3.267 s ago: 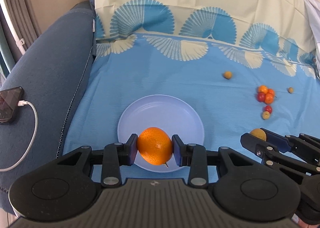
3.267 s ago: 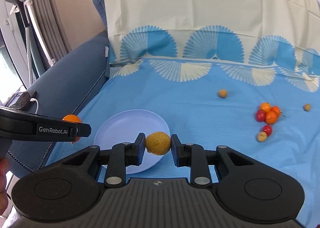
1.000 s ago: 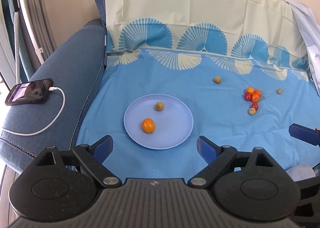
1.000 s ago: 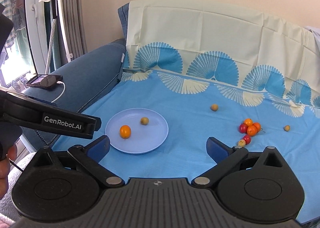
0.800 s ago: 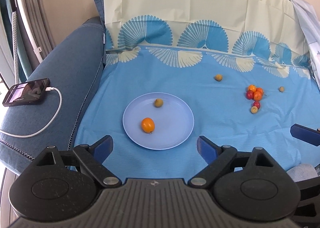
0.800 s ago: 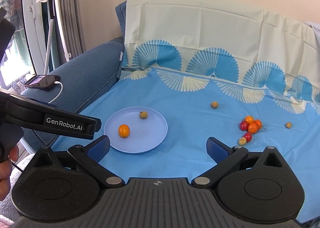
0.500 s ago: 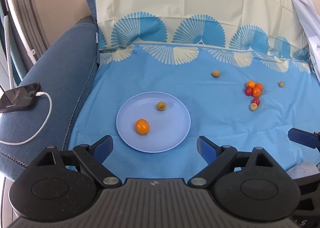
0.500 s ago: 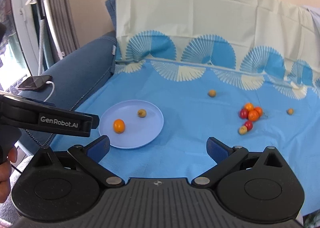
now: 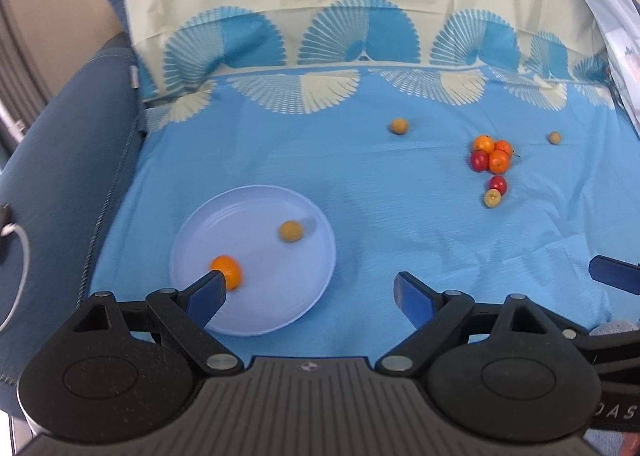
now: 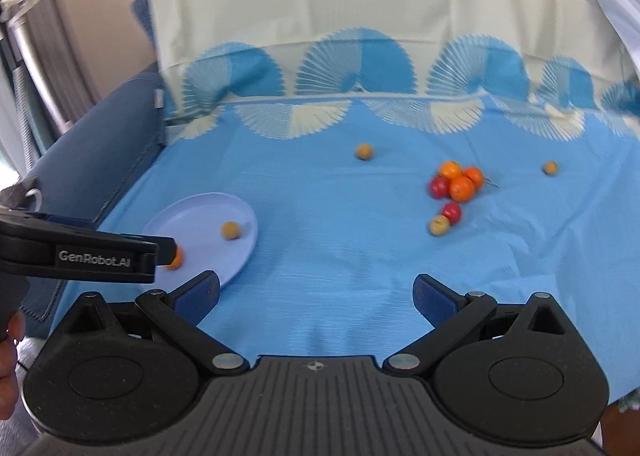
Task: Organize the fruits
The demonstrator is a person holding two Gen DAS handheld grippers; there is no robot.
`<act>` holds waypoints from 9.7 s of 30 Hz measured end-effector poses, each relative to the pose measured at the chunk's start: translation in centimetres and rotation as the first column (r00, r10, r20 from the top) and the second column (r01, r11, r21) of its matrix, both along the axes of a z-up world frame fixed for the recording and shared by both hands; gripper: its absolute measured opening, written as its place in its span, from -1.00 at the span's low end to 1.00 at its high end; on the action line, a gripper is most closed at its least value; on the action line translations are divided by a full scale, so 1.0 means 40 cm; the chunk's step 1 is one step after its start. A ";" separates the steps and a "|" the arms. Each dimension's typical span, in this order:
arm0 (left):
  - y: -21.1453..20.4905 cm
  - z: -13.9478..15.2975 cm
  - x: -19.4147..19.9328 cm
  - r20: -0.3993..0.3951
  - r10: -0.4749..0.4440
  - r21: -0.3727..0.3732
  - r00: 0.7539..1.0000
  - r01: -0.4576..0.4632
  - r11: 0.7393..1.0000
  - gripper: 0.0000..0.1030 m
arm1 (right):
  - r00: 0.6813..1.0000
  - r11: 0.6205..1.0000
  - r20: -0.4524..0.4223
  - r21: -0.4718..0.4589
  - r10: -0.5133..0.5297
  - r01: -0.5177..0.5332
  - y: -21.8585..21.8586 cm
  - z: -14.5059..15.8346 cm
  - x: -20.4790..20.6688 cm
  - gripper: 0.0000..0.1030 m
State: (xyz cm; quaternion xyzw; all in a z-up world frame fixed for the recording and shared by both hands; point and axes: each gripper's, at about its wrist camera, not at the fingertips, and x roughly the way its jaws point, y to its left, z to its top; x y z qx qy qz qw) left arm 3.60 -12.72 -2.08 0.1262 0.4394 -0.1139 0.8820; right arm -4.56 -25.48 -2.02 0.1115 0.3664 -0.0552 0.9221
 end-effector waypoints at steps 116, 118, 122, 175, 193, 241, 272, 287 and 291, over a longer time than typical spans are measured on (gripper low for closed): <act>0.327 0.033 0.049 0.069 0.098 -0.211 0.993 -0.081 0.974 -0.49 | 0.963 0.958 0.006 -0.098 0.271 -0.269 0.242 -0.037 0.153 -0.47; 0.328 0.023 0.069 0.060 0.106 -0.204 0.992 -0.092 0.975 -0.49 | 0.962 0.958 -0.004 -0.090 0.272 -0.272 0.245 -0.047 0.173 -0.47; 0.330 -0.003 0.111 0.040 0.125 -0.191 0.991 -0.115 0.975 -0.49 | 0.962 0.960 -0.021 -0.068 0.271 -0.272 0.244 -0.068 0.215 -0.47; 0.352 -0.151 0.238 -0.095 0.181 -0.151 0.979 -0.194 0.969 0.94 | 0.946 0.945 -0.103 -0.080 0.307 -0.316 0.265 -0.181 0.380 0.51; 0.338 0.064 -0.053 -0.001 0.198 -0.179 0.980 -0.195 0.964 0.94 | 0.978 0.973 0.017 -0.108 0.208 -0.205 0.255 0.020 0.072 0.81; 0.222 0.146 -0.161 0.113 0.129 -0.120 0.985 -0.116 0.986 0.95 | 0.980 0.984 0.112 -0.087 0.162 -0.153 0.218 0.070 -0.095 0.89; -0.279 -0.116 0.353 -0.031 -0.128 -0.096 0.991 0.125 0.988 0.95 | 0.949 0.944 0.042 -0.097 -0.312 0.314 -0.315 -0.195 0.183 0.89; -0.440 -0.352 0.546 -0.150 -0.129 -0.024 0.980 0.127 0.992 0.94 | 0.966 0.964 -0.024 -0.083 -0.257 0.254 -0.501 -0.391 0.468 0.08; -0.451 -0.356 0.549 -0.171 -0.147 -0.047 0.974 0.141 0.989 0.94 | 0.968 0.965 0.004 -0.086 -0.249 0.249 -0.502 -0.388 0.454 -0.30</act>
